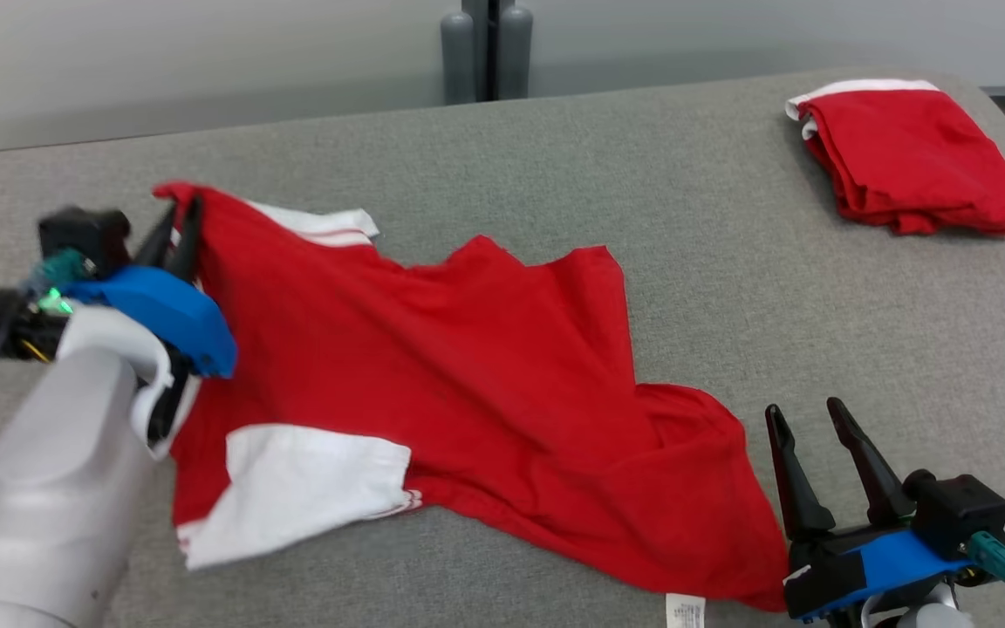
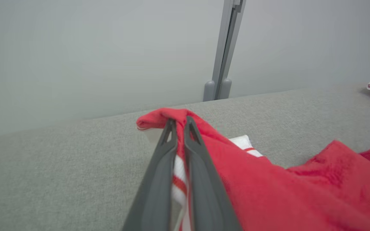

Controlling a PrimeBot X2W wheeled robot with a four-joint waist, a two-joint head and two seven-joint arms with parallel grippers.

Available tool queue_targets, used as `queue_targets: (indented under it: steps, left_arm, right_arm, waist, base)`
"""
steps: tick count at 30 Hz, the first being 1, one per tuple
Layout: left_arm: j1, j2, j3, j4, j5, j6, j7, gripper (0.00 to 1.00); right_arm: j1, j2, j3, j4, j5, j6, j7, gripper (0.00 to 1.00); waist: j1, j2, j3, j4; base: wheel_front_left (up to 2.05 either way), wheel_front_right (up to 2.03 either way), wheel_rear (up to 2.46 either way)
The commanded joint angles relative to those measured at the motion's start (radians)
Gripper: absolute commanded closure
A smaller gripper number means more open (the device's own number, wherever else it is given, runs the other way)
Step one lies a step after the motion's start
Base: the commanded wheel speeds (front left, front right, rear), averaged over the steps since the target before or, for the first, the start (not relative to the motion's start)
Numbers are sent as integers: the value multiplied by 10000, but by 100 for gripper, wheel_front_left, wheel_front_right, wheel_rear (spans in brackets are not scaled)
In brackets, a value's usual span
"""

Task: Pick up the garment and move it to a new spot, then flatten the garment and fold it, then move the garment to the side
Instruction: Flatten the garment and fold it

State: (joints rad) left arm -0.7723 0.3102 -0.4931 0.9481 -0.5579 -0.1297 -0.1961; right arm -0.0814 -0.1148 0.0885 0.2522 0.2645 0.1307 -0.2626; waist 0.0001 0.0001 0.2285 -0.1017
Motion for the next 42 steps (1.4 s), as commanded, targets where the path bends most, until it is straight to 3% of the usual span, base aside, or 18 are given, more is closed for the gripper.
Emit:
queue_targets:
  steps: [1, 7, 8, 9, 15, 24, 32, 42]
  left_arm:
    - [-531, 197, -3, 100, 49, -11, -174, 100]
    - [-1272, 314, -213, 869, 42, -11, -252, 98]
    - [-1356, 333, -260, 956, 80, -12, -330, 14]
    - [-1397, 321, -266, 1039, 53, -12, -400, 0]
    - [-1063, 295, -161, 886, 85, -12, -686, 0]
    - [1218, 420, 1449, -2519, 814, 499, -697, 0]
    - [4025, -175, 2858, -5080, 1787, 761, -690, 0]
    - [6478, -1003, 3842, -6672, 2905, 812, -691, 0]
  right_arm:
    - [-211, -23, -61, -55, -88, 2, -28, 0]
    - [-359, 52, -107, -135, -115, 3, -28, 0]
    - [-380, 60, -123, -132, -102, 3, -28, 0]
    - [-380, 72, -137, -132, -96, 3, -28, 0]
    - [-257, 165, -205, -72, -143, 3, -28, 0]
    - [0, 211, -184, 25, -92, 2, -28, 0]
    - [402, 249, -139, 67, -76, 3, -28, 0]
    - [699, 161, -174, 26, -43, 2, -28, 0]
  waist:
    - [-1, -1, 122, -80]
    - [-1, -1, 499, -314]
    - [-1, -1, 534, -334]
    - [-1, -1, 556, -343]
    - [-1, -1, 428, -249]
    - [-1, -1, -292, 139]
    - [-1, -1, -1041, 671]
    - [-1, -1, -1459, 1154]
  base:
    - [0, 0, 0]
    - [0, 0, 0]
    - [0, 0, 0]
    - [0, 0, 0]
    - [0, 0, 0]
    - [0, 0, 0]
    - [0, 0, 0]
    - [0, 0, 0]
